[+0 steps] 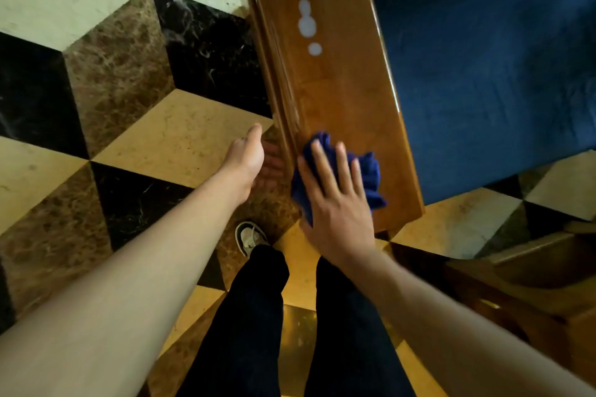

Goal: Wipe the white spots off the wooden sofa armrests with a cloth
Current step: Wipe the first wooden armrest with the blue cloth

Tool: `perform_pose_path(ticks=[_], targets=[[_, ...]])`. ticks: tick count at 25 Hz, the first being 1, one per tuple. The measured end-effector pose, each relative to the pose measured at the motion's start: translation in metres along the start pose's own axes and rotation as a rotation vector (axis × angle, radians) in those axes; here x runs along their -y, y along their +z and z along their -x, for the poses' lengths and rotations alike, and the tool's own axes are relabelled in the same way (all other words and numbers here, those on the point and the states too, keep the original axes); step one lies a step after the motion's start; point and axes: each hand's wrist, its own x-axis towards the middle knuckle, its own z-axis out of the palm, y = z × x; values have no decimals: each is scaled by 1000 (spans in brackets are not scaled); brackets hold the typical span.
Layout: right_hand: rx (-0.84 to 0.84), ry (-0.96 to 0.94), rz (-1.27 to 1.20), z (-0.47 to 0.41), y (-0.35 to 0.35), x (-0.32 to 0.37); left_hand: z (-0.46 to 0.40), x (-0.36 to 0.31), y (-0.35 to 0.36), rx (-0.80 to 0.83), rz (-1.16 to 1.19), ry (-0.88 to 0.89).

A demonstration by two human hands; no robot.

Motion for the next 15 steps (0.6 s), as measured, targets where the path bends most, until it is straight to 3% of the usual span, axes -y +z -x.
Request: perform_pose_path(ticks=[4,11,15], targets=[[57,60,47,37,11,1,6,7,0,62,-52,-13],[-1,61,33,-70,-6,5,22,9,14,29,92,30],[-66,208,-97,-3,4,-5,25,11,40,-42,134,70]])
